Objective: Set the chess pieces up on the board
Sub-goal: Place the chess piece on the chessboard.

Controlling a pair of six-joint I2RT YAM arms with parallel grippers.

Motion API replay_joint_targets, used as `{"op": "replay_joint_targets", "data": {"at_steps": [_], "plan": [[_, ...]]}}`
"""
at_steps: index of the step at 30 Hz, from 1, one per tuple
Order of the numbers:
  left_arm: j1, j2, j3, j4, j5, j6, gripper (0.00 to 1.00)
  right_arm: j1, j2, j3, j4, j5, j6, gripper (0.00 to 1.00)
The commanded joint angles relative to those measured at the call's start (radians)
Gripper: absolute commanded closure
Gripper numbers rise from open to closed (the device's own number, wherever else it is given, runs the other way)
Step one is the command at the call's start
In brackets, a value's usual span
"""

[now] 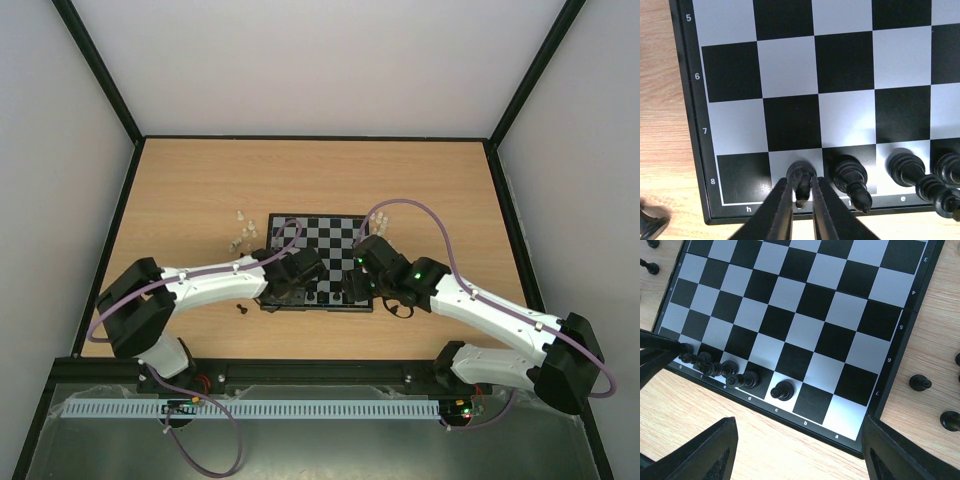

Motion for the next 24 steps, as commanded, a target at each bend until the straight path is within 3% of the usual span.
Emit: {"op": "replay_joint_targets", "data": {"at_steps": [1,9,14,18,21,24], "plan": [[-0.003,0.008,0.026,-0.03,-0.008,0.0,0.83,-0.003,-0.013,-0.006,-0.044,0.008,-0.003,0.32],[-0.019,-0.095,0.024,-0.07,-0.037,-0.009,0.58,-0.003,-0.013,0.003,-0.058,0.025,0.012,0.29],[-0.028,-0.246,0.016,-0.107,-0.093,-0.01,0.46,-0.002,-0.012,0.018,-0.104,0.063,0.077,0.0],[-0.027,-0.372,-0.033,-0.066,-0.138,0.017,0.25,-0.003,-0.031,0.008,-0.154,0.088,0.198,0.02],[-0.025,-0.436,-0.08,-0.004,-0.146,0.048,0.02,-0.002,-0.063,-0.019,-0.196,0.138,0.326,0.01],[-0.024,-0.459,-0.11,0.057,-0.139,0.082,0.0,-0.002,-0.103,-0.053,-0.252,0.129,0.428,0.01]]}}
